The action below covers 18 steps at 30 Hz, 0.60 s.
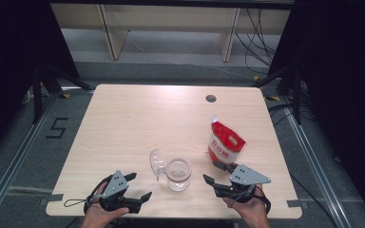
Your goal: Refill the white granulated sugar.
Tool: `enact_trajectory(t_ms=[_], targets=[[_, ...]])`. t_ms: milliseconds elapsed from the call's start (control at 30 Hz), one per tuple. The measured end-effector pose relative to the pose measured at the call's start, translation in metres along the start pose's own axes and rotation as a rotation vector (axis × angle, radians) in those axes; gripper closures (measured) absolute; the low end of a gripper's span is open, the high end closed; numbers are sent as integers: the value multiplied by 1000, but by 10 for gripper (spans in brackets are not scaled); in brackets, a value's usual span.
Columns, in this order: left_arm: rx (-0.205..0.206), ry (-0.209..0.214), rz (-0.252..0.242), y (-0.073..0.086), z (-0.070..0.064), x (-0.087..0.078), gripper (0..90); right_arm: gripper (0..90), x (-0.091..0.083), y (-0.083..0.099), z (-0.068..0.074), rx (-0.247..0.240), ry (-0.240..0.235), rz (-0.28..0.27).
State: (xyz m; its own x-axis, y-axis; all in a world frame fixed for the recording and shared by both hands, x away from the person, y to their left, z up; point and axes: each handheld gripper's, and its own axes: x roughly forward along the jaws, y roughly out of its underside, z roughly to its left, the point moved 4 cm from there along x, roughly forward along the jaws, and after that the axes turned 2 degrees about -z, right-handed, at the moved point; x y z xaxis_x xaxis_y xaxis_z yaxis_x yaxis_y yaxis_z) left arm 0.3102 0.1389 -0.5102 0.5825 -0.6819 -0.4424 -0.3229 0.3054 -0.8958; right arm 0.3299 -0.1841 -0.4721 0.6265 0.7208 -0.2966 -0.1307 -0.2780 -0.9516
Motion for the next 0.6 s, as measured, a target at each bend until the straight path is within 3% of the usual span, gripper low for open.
enact_trajectory(t_ms=[33,100,167,200,367,433,467,533,600], targets=[[-22,1,3,1,-1,0,152,414,-2,1,0,9,0,13],[-25,1,3,2,-2,1,152,405,-7,4,-3,6,18,17],[-17,-1,11,2,-3,0,152,403,-9,4,-2,25,12,31],[-18,-1,8,2,-3,0,152,402,-11,5,-4,9,25,22],[-16,-1,3,2,-3,0,152,392,-23,10,-8,33,66,22],[-15,-3,7,2,-3,0,152,382,-30,13,-8,81,83,39],[-21,-2,1,2,-3,0,152,380,-32,14,-12,58,102,26],[-9,-5,-2,2,-2,0,152,373,-38,16,-13,80,102,36],[1,5,-3,2,-1,1,152,363,-43,19,-17,82,132,38]])
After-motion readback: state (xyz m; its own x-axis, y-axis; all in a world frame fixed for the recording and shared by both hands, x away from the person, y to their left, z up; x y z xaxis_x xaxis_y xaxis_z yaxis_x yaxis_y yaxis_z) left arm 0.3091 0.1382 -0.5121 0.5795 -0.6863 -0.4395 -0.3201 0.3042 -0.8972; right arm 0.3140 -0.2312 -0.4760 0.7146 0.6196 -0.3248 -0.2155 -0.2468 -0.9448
